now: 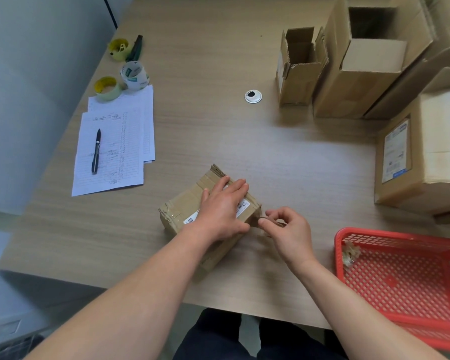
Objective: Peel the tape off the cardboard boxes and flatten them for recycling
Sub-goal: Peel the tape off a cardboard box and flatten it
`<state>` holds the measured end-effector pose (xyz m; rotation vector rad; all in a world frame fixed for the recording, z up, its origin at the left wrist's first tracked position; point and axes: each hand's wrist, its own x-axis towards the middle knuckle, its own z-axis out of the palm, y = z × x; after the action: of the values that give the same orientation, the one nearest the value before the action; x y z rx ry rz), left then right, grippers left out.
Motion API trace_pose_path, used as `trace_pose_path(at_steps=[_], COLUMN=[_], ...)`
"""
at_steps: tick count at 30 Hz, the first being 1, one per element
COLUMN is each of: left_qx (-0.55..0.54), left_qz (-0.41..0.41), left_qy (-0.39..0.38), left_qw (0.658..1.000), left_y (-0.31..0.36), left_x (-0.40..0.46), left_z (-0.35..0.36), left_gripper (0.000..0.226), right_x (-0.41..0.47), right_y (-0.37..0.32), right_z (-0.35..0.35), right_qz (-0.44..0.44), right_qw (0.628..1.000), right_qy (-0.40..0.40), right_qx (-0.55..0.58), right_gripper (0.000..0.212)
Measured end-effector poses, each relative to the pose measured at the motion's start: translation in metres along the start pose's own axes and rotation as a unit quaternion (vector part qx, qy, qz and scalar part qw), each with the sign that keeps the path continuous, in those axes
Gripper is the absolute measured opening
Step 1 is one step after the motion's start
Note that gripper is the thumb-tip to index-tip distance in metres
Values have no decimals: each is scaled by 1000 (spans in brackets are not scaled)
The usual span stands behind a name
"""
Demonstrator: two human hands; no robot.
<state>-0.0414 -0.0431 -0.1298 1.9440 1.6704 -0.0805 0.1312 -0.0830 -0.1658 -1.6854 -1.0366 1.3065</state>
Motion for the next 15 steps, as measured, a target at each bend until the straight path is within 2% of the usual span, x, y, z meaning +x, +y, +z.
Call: trace_pose_path(at_steps=[4, 9, 13, 15], left_qx=[-18, -56, -114, -141], left_qz=[-1, 0, 0, 6], left_qy=[-1, 19, 61, 95], left_qw=[1000, 998, 992, 985], left_y=[-1, -4, -2, 0], left_x=[-1, 1, 2, 3], left_z=[-1, -8, -24, -33], left_gripper=[101, 97, 90, 86], right_x=[3, 7, 12, 16], right_y=[-6, -16, -35, -47], right_z=[-3, -1, 10, 12], right_qz=[50, -14, -49, -68], right_qw=[995, 1000, 998, 997], right_qy=[29, -23, -22, -18], right_qx=[75, 9, 25, 33], right_gripper=[30, 27, 9, 12])
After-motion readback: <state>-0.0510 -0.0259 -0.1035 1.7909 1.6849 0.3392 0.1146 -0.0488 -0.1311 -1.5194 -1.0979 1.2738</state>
